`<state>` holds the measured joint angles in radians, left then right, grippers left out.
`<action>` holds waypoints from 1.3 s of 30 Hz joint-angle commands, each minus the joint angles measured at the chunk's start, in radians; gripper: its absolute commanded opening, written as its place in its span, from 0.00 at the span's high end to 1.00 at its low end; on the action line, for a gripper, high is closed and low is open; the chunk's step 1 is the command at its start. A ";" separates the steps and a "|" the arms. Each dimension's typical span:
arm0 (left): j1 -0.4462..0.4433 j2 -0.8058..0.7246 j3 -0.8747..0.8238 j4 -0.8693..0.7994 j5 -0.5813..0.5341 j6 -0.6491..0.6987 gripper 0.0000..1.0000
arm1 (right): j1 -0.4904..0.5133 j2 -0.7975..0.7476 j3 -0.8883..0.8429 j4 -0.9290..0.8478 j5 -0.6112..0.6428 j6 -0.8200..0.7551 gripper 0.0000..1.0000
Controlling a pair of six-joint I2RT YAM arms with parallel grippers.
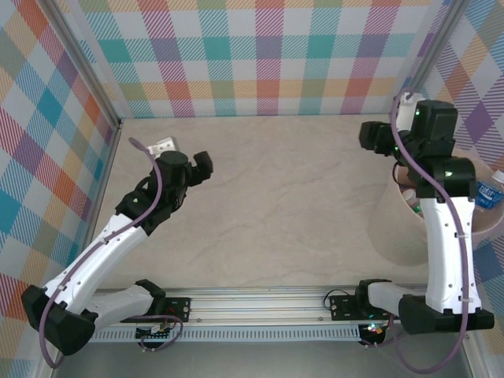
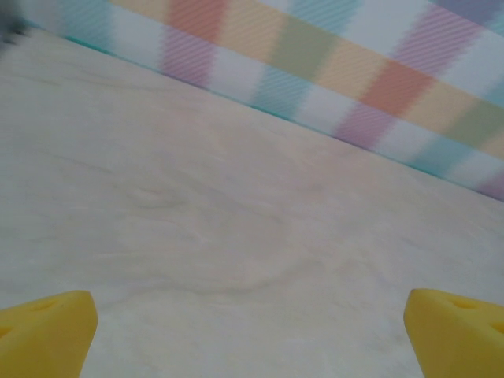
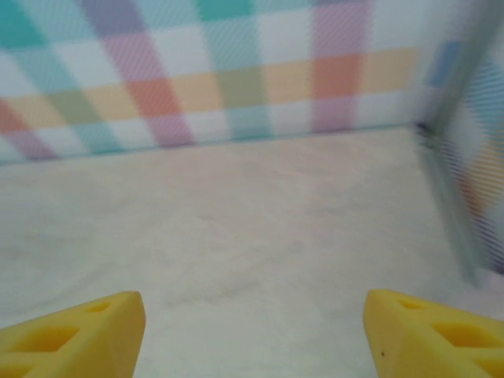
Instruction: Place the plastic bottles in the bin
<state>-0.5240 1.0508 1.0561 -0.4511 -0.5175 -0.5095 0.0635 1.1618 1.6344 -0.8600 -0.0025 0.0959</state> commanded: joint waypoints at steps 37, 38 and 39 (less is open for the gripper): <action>0.426 0.180 -0.639 0.909 0.067 0.397 0.00 | 0.000 0.275 -0.957 1.071 -0.124 -0.185 0.00; 0.425 0.211 -0.644 0.946 0.110 0.415 0.00 | -0.006 0.282 -0.962 1.090 -0.130 -0.186 0.00; 0.427 0.244 -0.654 1.008 0.161 0.438 0.00 | -0.009 0.290 -0.967 1.108 -0.135 -0.186 0.00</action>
<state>-0.1104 1.2453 0.4221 0.3298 -0.5182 -0.1753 0.0677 1.4395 0.6804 0.1188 -0.1070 -0.0582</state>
